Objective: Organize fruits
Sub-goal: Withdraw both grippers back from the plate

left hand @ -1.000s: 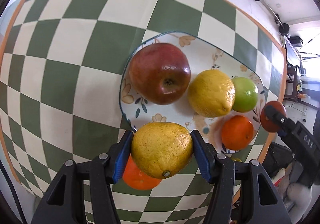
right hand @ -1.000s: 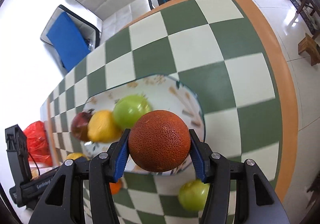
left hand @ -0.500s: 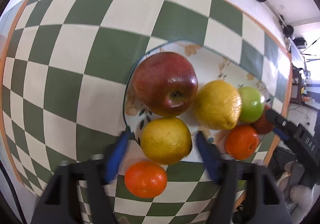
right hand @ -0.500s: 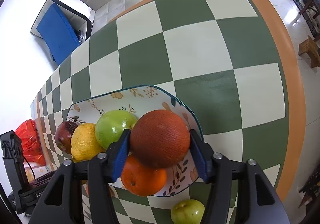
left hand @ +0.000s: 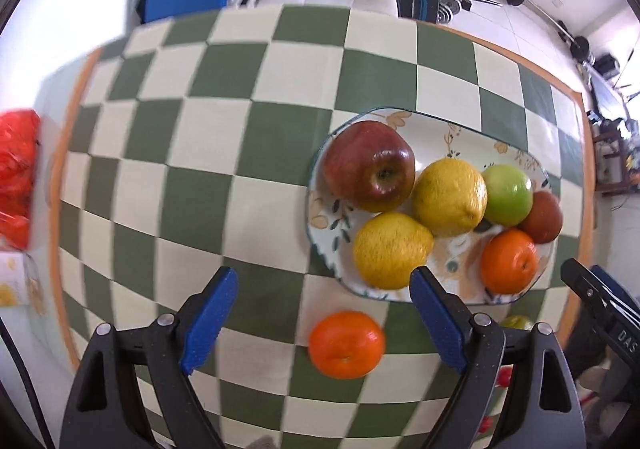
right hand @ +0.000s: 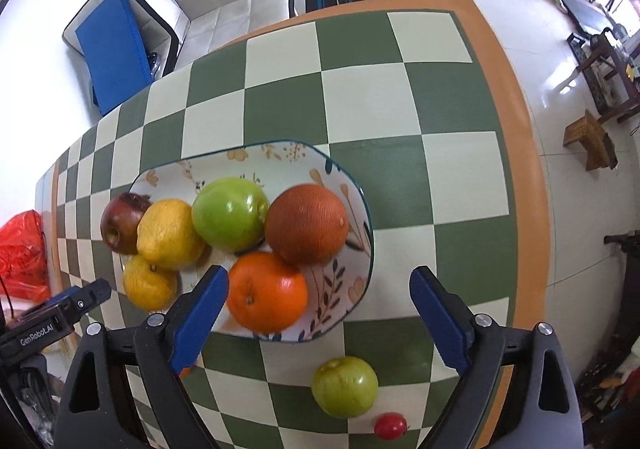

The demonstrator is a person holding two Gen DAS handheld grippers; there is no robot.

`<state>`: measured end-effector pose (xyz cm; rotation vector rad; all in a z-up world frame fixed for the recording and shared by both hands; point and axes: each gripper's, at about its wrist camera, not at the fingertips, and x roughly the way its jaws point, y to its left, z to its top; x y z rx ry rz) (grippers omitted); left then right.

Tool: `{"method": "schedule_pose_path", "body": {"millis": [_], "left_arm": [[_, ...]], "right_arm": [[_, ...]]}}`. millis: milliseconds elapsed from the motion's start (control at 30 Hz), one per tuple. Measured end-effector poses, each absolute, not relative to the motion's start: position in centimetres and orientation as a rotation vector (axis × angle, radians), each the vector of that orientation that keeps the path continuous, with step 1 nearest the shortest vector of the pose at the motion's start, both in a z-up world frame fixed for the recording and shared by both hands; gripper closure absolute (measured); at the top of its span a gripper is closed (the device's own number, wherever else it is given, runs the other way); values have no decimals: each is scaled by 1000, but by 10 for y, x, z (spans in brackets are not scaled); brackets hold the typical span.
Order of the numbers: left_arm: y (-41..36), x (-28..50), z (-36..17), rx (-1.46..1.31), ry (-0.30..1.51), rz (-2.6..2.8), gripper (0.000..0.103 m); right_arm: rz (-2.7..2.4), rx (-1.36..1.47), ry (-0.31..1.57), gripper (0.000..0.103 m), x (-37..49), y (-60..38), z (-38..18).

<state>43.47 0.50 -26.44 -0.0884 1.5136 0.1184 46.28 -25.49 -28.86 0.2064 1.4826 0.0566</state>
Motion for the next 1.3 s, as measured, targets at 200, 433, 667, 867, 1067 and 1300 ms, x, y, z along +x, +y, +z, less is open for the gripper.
{"method": "schedule_pose_path", "body": {"millis": [200, 433, 667, 867, 1067, 1300], "left_arm": [[-8, 406, -248, -26, 1457, 98, 15], [-15, 372, -210, -23, 1352, 75, 15], [-20, 336, -163, 8, 1248, 47, 15], [-23, 313, -132, 2, 1193, 14, 15], [-27, 298, -111, -2, 1142, 1, 15], [-32, 285, -88, -10, 1094, -20, 15]], "right_arm": [[33, 128, 1432, 9, 418, -242, -269], [27, 74, 1359, 9, 373, -235, -234], [48, 58, 1282, 9, 342, -227, -186], [63, 77, 1236, 9, 311, -224, -153], [63, 83, 1180, 9, 287, -226, -118], [68, 80, 1121, 9, 264, -227, -83]]}}
